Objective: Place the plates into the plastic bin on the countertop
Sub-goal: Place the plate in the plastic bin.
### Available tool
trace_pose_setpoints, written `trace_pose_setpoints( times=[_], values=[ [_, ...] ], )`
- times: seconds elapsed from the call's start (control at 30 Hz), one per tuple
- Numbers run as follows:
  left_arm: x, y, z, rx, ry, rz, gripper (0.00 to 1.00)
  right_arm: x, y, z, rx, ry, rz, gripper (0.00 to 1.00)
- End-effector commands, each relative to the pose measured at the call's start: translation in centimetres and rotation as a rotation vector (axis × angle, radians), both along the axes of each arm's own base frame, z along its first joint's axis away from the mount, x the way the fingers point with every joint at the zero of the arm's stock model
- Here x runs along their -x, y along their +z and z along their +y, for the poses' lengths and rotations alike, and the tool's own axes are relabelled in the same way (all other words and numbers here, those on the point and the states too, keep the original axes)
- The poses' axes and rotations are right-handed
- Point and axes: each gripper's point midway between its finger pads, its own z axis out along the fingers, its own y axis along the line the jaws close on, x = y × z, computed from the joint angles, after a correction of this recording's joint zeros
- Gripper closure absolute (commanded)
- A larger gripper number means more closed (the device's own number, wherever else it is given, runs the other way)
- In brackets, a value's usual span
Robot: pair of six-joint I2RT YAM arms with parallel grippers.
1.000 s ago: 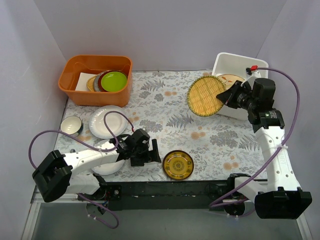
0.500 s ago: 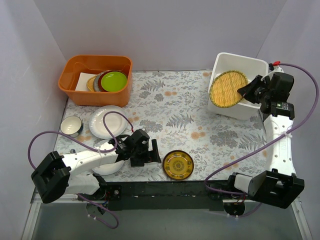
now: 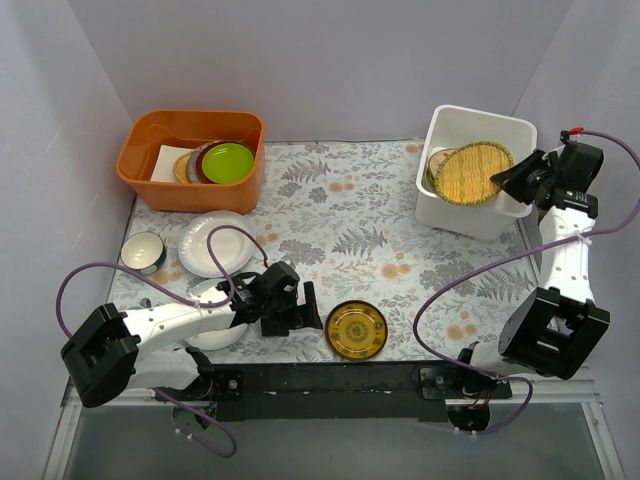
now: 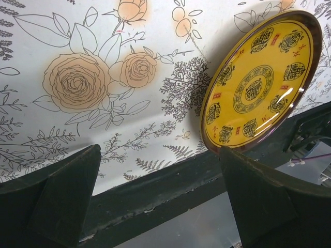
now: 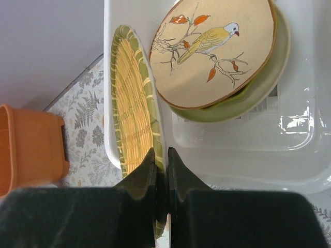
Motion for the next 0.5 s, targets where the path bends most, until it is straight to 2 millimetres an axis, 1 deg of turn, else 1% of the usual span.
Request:
trace_pose_setpoints(
  times=[0.0,0.23,0.27,0.3,0.37,0.4,0.47],
  values=[
    [0.4,0.6,-0.5,0.036,-0.011,-0.007,0.02,-2.6,5.0,0.0,-0.022,0.017,-0.189,0.99],
    [1.0,0.4,-0.9,0.071,-0.021,0.013,0.02,-4.9,3.7,-0.8,-0.078,-0.016,-0.188,0.99],
    [1.1,0.5,-1.1,0.083,-0.019,0.013,0.02,-5.1,3.7,-0.9,-0.089,-0.023,-0.19,0.99],
    [1.2,0.4,-1.0,0.086,-0.018,0.015,0.02,-5.3,3.3,-1.1,-0.094,-0.038,-0.184,0.99],
    [1.3,0.5,-1.2,0.097,-0.014,0.018,0.02,-5.5,3.3,-1.3,-0.105,-0.061,-0.198,0.99],
    [1.4,0.4,-1.2,0.1,-0.013,0.019,0.02,-5.4,2.8,-1.6,-0.105,-0.086,-0.196,0.99],
    [1.5,0.4,-1.2,0.104,-0.008,0.023,0.02,-5.7,2.9,-2.1,-0.114,-0.124,-0.219,0.99]
  ],
)
